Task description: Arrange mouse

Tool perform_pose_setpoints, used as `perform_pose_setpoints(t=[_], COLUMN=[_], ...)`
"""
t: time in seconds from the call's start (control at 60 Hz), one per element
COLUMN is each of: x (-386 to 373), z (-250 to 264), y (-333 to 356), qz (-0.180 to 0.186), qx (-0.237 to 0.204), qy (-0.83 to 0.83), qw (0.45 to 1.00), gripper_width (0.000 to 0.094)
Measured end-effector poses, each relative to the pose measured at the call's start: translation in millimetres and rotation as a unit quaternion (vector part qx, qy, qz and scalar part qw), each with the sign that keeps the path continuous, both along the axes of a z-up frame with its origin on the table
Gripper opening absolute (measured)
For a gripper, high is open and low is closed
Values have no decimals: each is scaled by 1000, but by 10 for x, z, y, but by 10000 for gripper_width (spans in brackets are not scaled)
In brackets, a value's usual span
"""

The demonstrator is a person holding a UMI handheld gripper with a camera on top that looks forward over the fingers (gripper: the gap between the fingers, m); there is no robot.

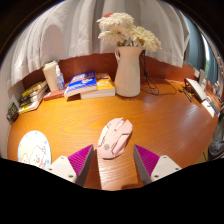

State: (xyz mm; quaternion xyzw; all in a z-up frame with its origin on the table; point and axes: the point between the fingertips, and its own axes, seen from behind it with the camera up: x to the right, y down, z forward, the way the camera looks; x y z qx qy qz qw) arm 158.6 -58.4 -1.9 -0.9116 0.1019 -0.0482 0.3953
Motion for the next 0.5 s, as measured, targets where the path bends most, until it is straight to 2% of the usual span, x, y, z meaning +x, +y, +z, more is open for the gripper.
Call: perform_pose_setpoints(t=[0.3,0.367,0.5], x=[-62,-66,-99], z=[-84,-86,-103], y=[626,710,838], qz=[13,19,34], qx=[-15,-21,-21], qy=[-19,-25,-25], qw=[1000,999,999], gripper_width=[783,740,535])
